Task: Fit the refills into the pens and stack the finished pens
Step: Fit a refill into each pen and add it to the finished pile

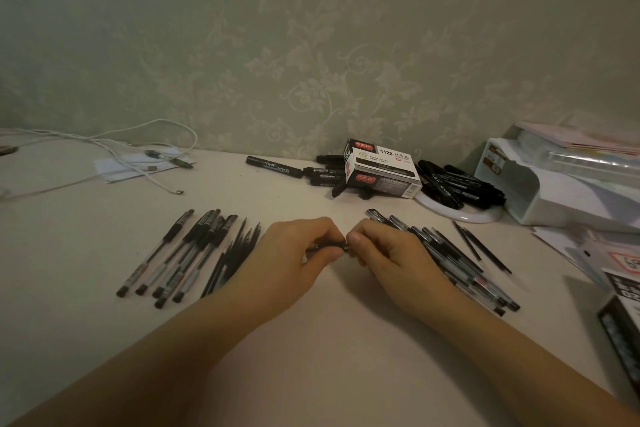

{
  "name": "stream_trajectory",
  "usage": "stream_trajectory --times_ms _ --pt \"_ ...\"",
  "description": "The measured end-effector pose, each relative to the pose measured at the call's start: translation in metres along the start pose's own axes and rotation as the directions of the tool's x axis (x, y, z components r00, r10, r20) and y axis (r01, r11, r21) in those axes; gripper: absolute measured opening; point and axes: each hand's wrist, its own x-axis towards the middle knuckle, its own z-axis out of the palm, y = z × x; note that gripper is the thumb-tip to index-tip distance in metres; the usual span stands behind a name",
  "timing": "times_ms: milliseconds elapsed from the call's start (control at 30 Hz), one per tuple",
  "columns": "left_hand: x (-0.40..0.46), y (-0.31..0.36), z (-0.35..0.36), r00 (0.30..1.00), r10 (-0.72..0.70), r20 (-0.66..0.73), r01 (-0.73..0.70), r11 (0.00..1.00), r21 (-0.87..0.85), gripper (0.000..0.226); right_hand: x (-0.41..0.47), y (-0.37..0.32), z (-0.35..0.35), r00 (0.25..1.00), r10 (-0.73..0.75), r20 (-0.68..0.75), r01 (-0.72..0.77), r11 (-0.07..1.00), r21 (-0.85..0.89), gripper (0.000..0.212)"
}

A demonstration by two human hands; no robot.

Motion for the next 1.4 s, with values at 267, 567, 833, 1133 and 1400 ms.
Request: stream_trajectory --times_ms 267,567,833,1133,1400 --pt "0.0 0.001 -0.003 0.998 0.014 -0.065 -0.009 0.997 0.08 0.009 0.001 0.002 0.003 0.992 0.023 -0.128 -0.029 0.998 -0.046 0.028" --pt "0.001 -0.012 -0.006 0.987 -0.14 -0.082 0.148 0.983 0.105 0.012 -0.002 0.012 0.001 0.997 -0.036 -0.066 -0.01 0.804 -0.595 0.019" --pt "0.001 -0.013 -0.006 0.992 -0.114 -0.047 0.12 0.979 0.164 0.013 0.001 0.007 0.0 0.987 -0.062 -0.149 -0.008 0.902 -0.431 0.008" --pt "0.002 -0.009 -0.004 0.992 -0.117 -0.049 0.121 0.987 0.109 0.015 0.0 0.003 0.005 0.985 -0.166 -0.042 0.143 0.93 -0.337 0.008" --pt "0.001 -0.007 -0.004 1.0 0.004 -0.012 -0.002 0.987 0.16 0.009 0.0 0.004 0.004 0.989 -0.143 -0.043 0.134 0.975 -0.175 0.011"
